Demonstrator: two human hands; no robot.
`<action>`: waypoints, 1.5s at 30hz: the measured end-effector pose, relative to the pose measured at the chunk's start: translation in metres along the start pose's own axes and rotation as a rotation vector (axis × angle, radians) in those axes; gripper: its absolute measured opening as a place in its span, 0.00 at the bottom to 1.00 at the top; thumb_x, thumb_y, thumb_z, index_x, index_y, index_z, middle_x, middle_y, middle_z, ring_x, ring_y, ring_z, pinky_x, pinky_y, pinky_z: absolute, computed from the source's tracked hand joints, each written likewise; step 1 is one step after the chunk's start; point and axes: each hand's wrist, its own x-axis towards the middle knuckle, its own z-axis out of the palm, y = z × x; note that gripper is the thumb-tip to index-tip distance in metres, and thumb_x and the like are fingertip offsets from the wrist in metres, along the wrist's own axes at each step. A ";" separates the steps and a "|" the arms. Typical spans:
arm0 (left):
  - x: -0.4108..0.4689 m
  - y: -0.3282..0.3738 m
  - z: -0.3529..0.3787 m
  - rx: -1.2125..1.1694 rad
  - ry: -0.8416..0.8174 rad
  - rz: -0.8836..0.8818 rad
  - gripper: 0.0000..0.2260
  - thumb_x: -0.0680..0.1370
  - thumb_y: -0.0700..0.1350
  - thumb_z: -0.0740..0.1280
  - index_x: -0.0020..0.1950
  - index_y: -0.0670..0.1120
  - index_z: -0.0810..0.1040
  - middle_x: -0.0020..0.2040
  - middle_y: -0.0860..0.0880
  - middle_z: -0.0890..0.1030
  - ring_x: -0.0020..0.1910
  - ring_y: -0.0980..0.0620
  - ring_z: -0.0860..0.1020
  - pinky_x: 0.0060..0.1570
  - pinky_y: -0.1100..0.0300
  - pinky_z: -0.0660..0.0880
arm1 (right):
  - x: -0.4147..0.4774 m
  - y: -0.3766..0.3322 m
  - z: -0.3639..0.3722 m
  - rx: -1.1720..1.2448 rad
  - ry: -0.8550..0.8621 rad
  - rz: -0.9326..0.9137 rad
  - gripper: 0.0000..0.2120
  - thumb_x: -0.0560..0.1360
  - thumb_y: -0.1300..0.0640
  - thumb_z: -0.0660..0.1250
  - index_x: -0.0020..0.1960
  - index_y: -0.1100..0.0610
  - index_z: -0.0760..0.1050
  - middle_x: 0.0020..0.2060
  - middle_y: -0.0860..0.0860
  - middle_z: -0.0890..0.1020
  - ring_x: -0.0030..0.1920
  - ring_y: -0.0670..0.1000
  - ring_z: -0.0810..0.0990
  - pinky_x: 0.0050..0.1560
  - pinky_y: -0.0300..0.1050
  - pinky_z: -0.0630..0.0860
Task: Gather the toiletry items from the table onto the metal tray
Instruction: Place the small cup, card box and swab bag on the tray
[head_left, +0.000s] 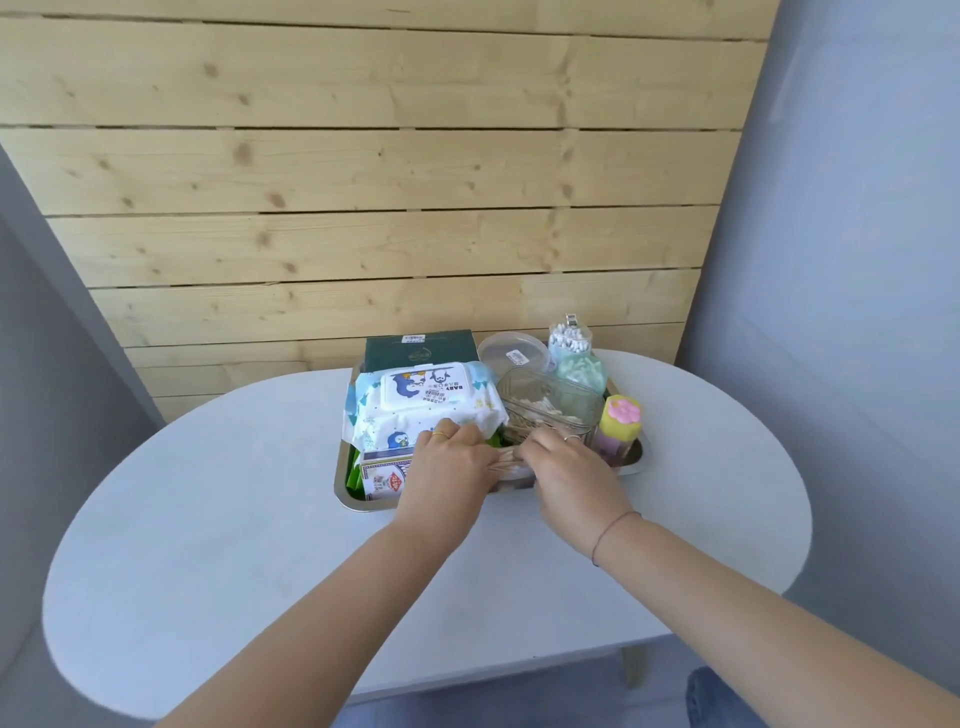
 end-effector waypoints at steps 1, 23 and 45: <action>0.000 0.000 0.002 0.017 -0.002 0.012 0.12 0.53 0.41 0.80 0.28 0.51 0.79 0.28 0.52 0.75 0.30 0.47 0.76 0.29 0.59 0.62 | -0.001 0.000 0.000 -0.004 -0.009 -0.004 0.07 0.64 0.67 0.66 0.39 0.57 0.78 0.38 0.53 0.79 0.40 0.57 0.79 0.36 0.44 0.77; -0.029 -0.089 -0.030 -0.906 0.437 -1.080 0.16 0.76 0.38 0.57 0.61 0.47 0.76 0.60 0.46 0.75 0.62 0.41 0.71 0.62 0.51 0.70 | 0.010 0.085 -0.064 0.469 0.609 0.731 0.14 0.74 0.62 0.56 0.51 0.59 0.80 0.51 0.59 0.80 0.47 0.55 0.77 0.44 0.41 0.66; 0.017 -0.045 0.011 -1.399 -0.019 -1.085 0.17 0.78 0.35 0.58 0.37 0.49 0.81 0.32 0.52 0.83 0.35 0.50 0.78 0.39 0.60 0.74 | -0.008 0.182 0.000 0.694 0.242 1.000 0.10 0.73 0.63 0.63 0.39 0.66 0.80 0.34 0.59 0.73 0.38 0.55 0.66 0.40 0.44 0.63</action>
